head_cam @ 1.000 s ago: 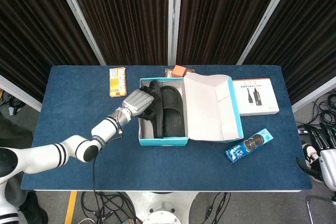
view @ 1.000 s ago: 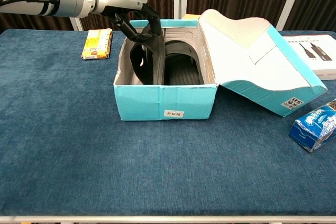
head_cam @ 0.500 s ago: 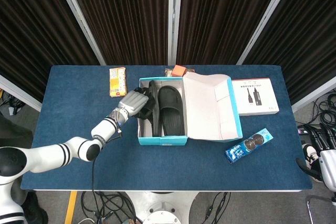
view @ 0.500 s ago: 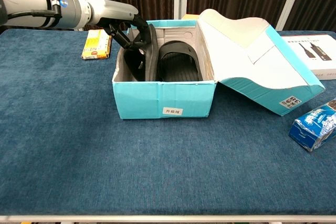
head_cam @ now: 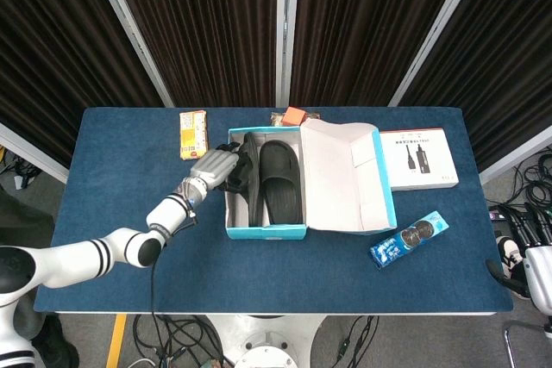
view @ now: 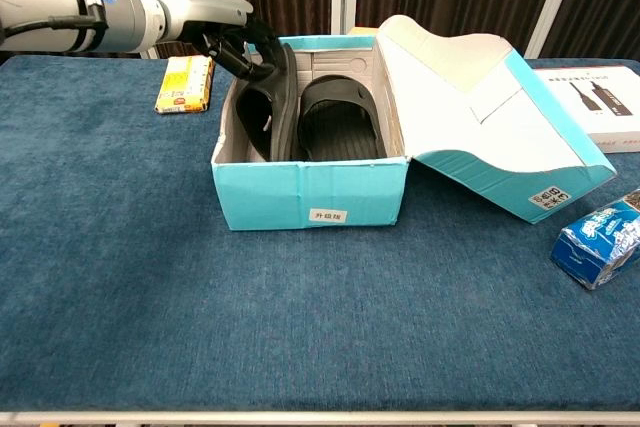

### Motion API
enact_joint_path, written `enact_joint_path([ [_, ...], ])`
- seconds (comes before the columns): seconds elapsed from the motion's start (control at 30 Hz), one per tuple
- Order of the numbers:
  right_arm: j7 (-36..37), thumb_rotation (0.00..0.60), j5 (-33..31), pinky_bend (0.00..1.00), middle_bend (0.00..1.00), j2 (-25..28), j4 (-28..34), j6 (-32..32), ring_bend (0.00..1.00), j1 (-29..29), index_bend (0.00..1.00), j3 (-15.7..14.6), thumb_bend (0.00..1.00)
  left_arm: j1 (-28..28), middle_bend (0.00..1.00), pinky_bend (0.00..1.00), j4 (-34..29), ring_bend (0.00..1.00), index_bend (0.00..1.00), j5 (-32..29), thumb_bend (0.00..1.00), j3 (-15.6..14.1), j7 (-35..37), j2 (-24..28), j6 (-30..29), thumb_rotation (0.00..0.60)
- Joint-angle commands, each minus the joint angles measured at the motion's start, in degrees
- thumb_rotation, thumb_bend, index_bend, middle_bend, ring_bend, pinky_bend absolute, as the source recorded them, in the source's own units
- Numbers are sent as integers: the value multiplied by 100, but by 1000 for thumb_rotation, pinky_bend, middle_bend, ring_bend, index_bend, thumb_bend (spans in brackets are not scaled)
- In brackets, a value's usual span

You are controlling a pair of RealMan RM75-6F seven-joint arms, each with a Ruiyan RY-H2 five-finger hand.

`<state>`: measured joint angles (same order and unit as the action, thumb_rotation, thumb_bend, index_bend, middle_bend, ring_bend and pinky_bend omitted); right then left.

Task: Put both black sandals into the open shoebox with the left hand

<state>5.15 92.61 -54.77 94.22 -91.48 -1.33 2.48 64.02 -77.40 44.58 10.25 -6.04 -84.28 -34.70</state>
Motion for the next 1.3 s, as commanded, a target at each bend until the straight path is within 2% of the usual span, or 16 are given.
enact_joint_path([
  [0.03,11,600,-3,104,143,-1,-9,-10,0,9,88,-2,126,-347,206,121,-130,0,259,504,468,384,807,117,65,376],
  [0.17,59,600,-4,105,143,8,-36,-43,0,31,88,-5,127,-729,206,125,-233,0,259,942,461,613,1478,218,-237,374],
  [0.3,155,600,-70,106,143,9,-103,-17,0,47,88,-8,127,-1212,206,131,-382,0,259,1302,443,639,1767,450,-897,390],
  [0.37,253,600,-125,106,143,-2,-156,45,0,34,88,-6,127,-1508,206,131,-487,0,259,1416,431,581,1699,604,-1381,436],
  [0.43,368,600,-152,107,143,-17,-219,105,0,13,88,-9,127,-1785,206,130,-566,0,259,1464,419,486,1541,730,-1813,538],
  [0.5,559,600,-182,108,143,-36,-303,187,0,-19,88,-12,127,-2133,206,128,-609,0,259,1486,408,335,1296,828,-2330,599],
  [0.67,828,600,-232,109,142,-121,-524,313,0,-90,88,7,126,-2961,206,122,-583,0,259,1537,314,-89,803,937,-3364,600],
  [0.9,1061,600,-91,109,141,-413,-766,405,0,-183,87,-52,130,-4088,206,112,-1052,0,257,2097,197,-734,169,1141,-4799,600],
  [1.3,922,600,108,109,145,-660,-756,132,0,-80,85,-150,129,-5109,206,110,-2006,0,255,2809,145,-1251,-200,1426,-5666,600],
])
